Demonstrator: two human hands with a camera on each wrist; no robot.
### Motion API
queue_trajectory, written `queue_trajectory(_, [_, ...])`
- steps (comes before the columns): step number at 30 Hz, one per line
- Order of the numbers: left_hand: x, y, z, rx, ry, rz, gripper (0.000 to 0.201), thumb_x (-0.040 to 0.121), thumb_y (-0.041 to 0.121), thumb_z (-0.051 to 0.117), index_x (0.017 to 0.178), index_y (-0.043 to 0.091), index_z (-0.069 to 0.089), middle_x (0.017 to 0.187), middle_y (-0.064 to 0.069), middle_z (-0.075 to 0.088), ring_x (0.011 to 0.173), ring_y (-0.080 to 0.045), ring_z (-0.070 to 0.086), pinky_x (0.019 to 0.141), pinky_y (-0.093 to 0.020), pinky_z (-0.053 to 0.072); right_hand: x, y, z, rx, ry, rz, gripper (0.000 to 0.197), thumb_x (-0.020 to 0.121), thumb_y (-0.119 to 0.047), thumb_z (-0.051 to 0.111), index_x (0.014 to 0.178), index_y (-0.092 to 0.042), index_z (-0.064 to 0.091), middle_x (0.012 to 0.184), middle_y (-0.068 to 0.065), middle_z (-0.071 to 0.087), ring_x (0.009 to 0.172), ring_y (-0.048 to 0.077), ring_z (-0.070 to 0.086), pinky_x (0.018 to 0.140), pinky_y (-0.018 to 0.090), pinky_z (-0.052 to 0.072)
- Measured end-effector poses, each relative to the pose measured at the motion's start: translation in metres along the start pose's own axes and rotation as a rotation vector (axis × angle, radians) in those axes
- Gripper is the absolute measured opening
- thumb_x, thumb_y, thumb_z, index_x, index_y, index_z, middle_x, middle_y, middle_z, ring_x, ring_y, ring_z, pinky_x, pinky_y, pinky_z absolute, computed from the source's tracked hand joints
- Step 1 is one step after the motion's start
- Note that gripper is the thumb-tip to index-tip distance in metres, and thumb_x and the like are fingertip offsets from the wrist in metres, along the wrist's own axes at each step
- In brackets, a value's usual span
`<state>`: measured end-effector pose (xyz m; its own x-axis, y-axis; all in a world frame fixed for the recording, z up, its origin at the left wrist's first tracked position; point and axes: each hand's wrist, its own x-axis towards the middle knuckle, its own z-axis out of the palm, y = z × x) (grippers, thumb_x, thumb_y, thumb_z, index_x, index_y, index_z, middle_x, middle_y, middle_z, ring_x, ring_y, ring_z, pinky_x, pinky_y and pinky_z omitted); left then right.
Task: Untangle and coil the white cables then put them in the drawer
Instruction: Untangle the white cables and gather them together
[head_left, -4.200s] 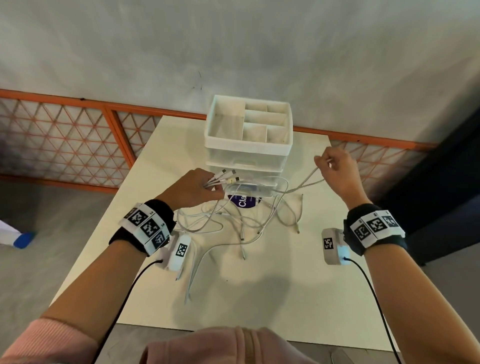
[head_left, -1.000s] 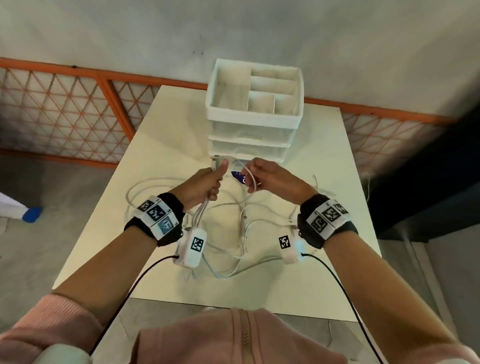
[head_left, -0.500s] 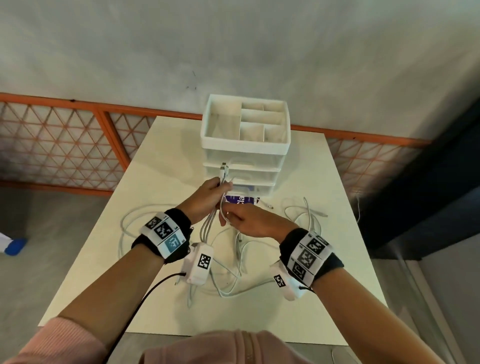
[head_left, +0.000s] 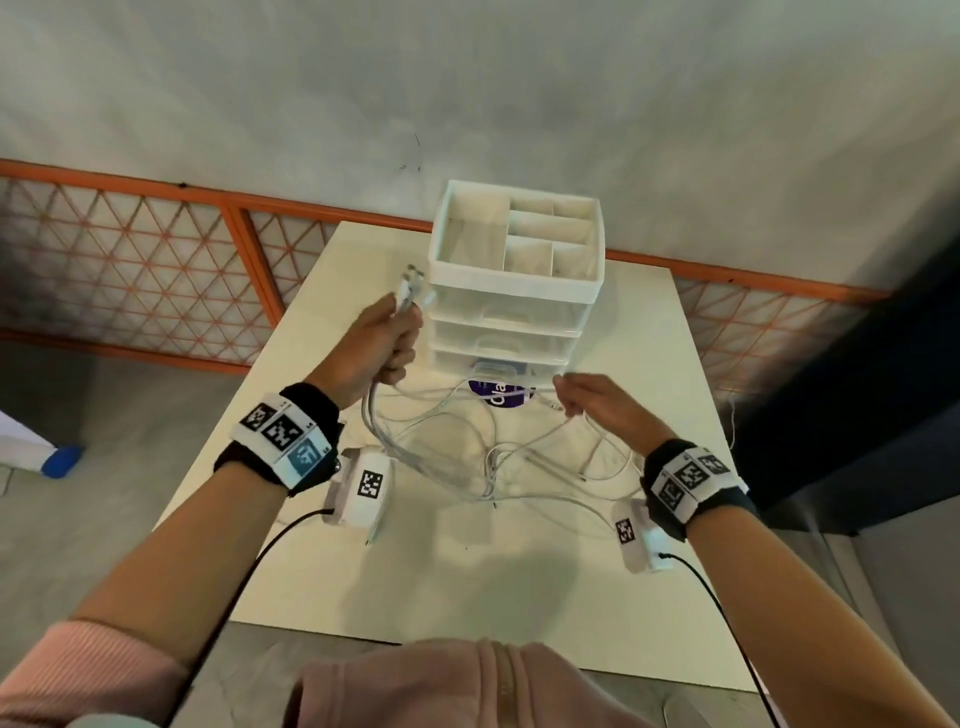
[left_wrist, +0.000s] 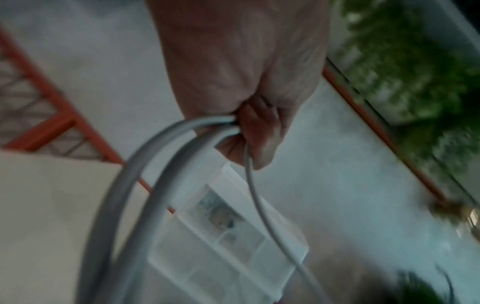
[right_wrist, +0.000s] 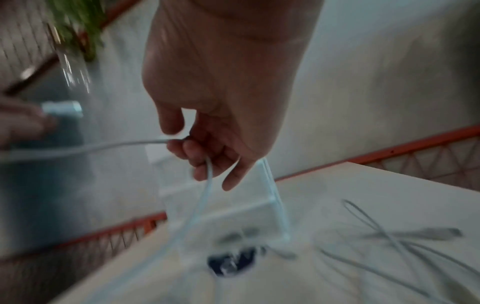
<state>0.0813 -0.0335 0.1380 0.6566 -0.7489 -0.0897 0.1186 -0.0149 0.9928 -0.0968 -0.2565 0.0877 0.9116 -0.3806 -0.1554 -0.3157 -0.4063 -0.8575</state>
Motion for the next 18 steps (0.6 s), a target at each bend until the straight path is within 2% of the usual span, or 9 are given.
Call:
queue_trajectory(2, [-0.009,-0.007,0.011,0.248,-0.066,-0.013,0.018,0.092,0.023,0.06,0.082,0.016,0.047,0.056,0.008,0.026,0.041,-0.005,0.023,0.037,-0.018,0.022,0.006,-0.023,-0.004,0.022,0.05,-0.092,0.033,0.099,-0.027,0.046,0.07,-0.01,0.048,0.066,0.0,0.044,0.064,0.008,0.047,0.074,0.024,0.042])
queue_trajectory(5, [-0.013,-0.016,0.03,0.312,-0.099,-0.054,0.024,0.073,0.025,0.08,0.079,0.015,0.059,0.051,0.009,0.027,0.042,-0.008,0.023,0.04,-0.018,0.02,0.012,-0.07,-0.004,-0.052,0.076,-0.226,0.031,0.097,-0.03,0.05,0.071,-0.013,0.05,0.071,-0.002,0.053,0.066,0.004,0.053,0.073,0.018,0.047])
queue_trajectory(7, [-0.014,-0.015,0.038,0.325,-0.094,-0.045,0.018,0.074,0.024,0.08,0.073,0.019,0.062,0.05,0.009,0.028,0.041,-0.008,0.024,0.04,-0.018,0.019,0.012,-0.097,-0.002,-0.102,0.075,-0.297,0.028,0.095,-0.033,0.053,0.07,-0.02,0.052,0.073,-0.004,0.059,0.07,0.007,0.056,0.072,0.02,0.047])
queue_trajectory(8, [-0.015,-0.014,0.04,0.335,-0.088,-0.024,0.018,0.078,0.023,0.077,0.069,0.019,0.062,0.048,0.01,0.03,0.04,-0.007,0.025,0.04,-0.017,0.02,0.012,-0.105,-0.002,-0.116,0.075,-0.33,0.027,0.094,-0.033,0.055,0.071,-0.019,0.054,0.073,-0.002,0.061,0.071,0.01,0.054,0.071,0.022,0.046])
queue_trajectory(10, [-0.016,-0.01,0.039,0.331,-0.058,0.035,0.026,0.083,0.019,0.072,0.063,0.015,0.056,0.042,0.011,0.032,0.036,-0.004,0.024,0.038,-0.015,0.023,0.011,-0.11,-0.006,-0.131,0.075,-0.36,0.028,0.091,-0.035,0.059,0.076,-0.012,0.059,0.075,0.007,0.062,0.069,0.011,0.05,0.067,0.02,0.041])
queue_trajectory(12, [-0.017,-0.005,0.03,0.343,0.039,0.09,0.025,0.086,0.017,0.068,0.066,0.014,0.054,0.036,0.01,0.035,0.032,-0.003,0.026,0.036,-0.013,0.025,0.011,-0.101,-0.012,-0.163,0.057,-0.311,0.034,0.089,-0.04,0.06,0.077,-0.008,0.061,0.07,0.004,0.06,0.062,0.008,0.047,0.061,0.017,0.037])
queue_trajectory(14, [-0.016,0.0,0.017,0.375,0.138,0.147,0.02,0.088,0.017,0.066,0.07,0.017,0.057,0.035,0.013,0.039,0.032,-0.003,0.03,0.037,-0.01,0.027,0.008,-0.083,-0.016,-0.194,-0.023,-0.204,0.041,0.091,-0.045,0.055,0.071,-0.01,0.059,0.053,-0.012,0.056,0.049,0.002,0.043,0.056,0.015,0.037])
queue_trajectory(15, [-0.015,0.001,0.011,0.398,0.162,0.177,0.018,0.088,0.016,0.065,0.072,0.017,0.057,0.036,0.013,0.04,0.033,-0.003,0.032,0.039,-0.01,0.027,0.006,-0.072,-0.016,-0.212,-0.072,-0.143,0.046,0.092,-0.048,0.05,0.068,-0.01,0.058,0.046,-0.014,0.053,0.043,0.0,0.041,0.057,0.016,0.038])
queue_trajectory(18, [-0.012,-0.004,-0.004,0.523,0.24,0.22,0.012,0.087,0.019,0.066,0.077,0.016,0.06,0.046,0.009,0.043,0.038,-0.003,0.038,0.048,-0.018,0.03,0.004,-0.038,-0.015,-0.27,-0.139,0.027,0.065,0.093,-0.061,0.034,0.059,-0.009,0.055,0.043,-0.006,0.05,0.042,0.004,0.049,0.073,0.022,0.043])
